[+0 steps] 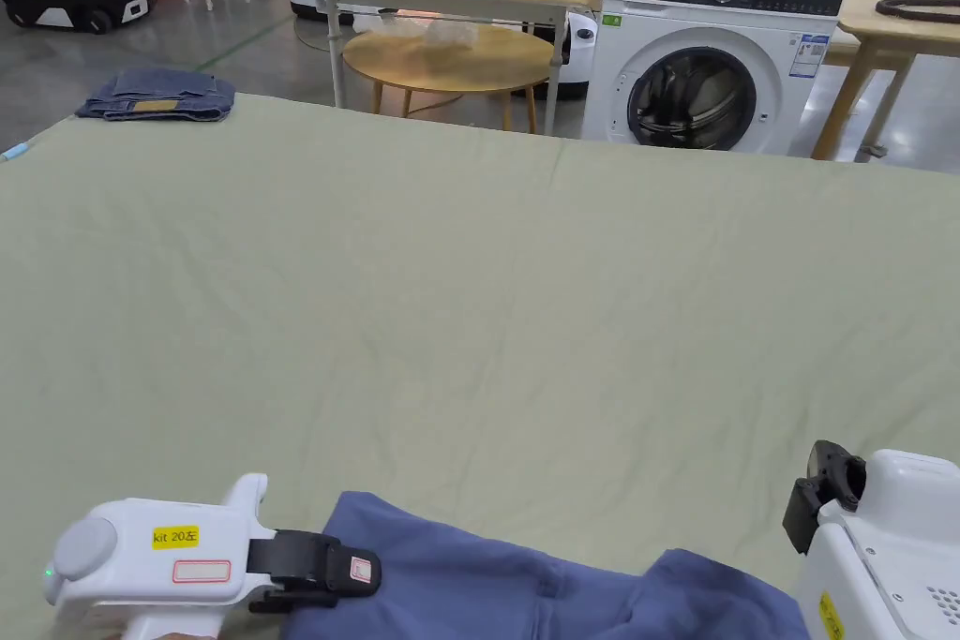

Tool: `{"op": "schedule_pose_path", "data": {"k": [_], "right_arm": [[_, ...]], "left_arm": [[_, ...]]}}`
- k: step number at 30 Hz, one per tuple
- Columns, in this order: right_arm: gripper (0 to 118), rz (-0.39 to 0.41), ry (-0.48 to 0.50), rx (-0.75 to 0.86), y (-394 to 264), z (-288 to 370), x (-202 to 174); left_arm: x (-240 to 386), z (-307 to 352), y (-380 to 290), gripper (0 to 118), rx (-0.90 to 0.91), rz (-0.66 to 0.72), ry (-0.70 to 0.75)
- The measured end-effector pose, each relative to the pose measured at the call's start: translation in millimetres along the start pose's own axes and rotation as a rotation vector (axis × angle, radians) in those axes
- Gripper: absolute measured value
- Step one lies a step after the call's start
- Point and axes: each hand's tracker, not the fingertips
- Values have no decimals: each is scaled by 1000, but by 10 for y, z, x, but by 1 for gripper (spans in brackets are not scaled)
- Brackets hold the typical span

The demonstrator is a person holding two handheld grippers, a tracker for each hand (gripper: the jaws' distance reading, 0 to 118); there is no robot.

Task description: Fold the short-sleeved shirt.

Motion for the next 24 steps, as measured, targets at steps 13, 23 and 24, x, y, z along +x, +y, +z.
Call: {"op": "schedule_pose_path", "data": {"k": [13, 23, 24], "right_arm": [[0, 5, 20, 0, 19, -79, -20], [0, 6, 23, 1, 17, -69, -20], [0, 7, 21, 0, 12, -64, -11]], "left_arm": [[684, 952, 234, 2, 132, -72, 271], [1538, 334, 11, 2, 52, -188, 290], [1622, 240, -7, 2, 33, -207, 285]]}}
